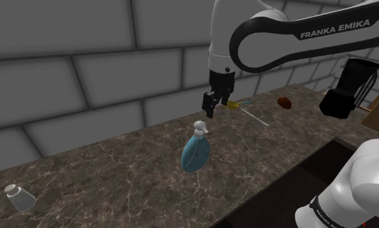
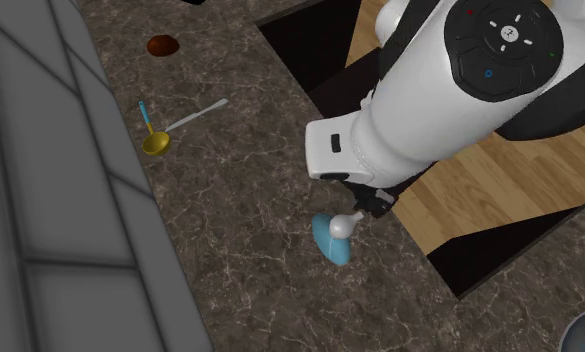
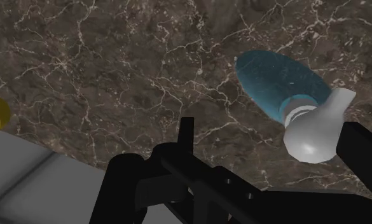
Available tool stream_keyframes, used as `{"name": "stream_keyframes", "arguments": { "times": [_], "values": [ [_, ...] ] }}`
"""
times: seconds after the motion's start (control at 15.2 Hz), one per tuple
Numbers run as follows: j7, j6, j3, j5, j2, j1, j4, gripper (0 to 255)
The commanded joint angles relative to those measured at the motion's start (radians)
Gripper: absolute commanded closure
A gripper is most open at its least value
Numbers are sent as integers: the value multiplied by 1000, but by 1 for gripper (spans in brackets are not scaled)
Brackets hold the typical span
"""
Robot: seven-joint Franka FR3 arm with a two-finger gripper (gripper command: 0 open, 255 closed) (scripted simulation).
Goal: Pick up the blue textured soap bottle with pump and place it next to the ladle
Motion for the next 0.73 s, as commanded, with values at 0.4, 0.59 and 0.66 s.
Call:
{"name": "stream_keyframes", "arguments": {
  "times": [0.4,0.59,0.66],
  "values": [
    [145,79,87,-80,198,19,100,0],
    [150,118,86,-86,209,17,70,0],
    [151,131,86,-89,213,16,61,0]
  ]
}}
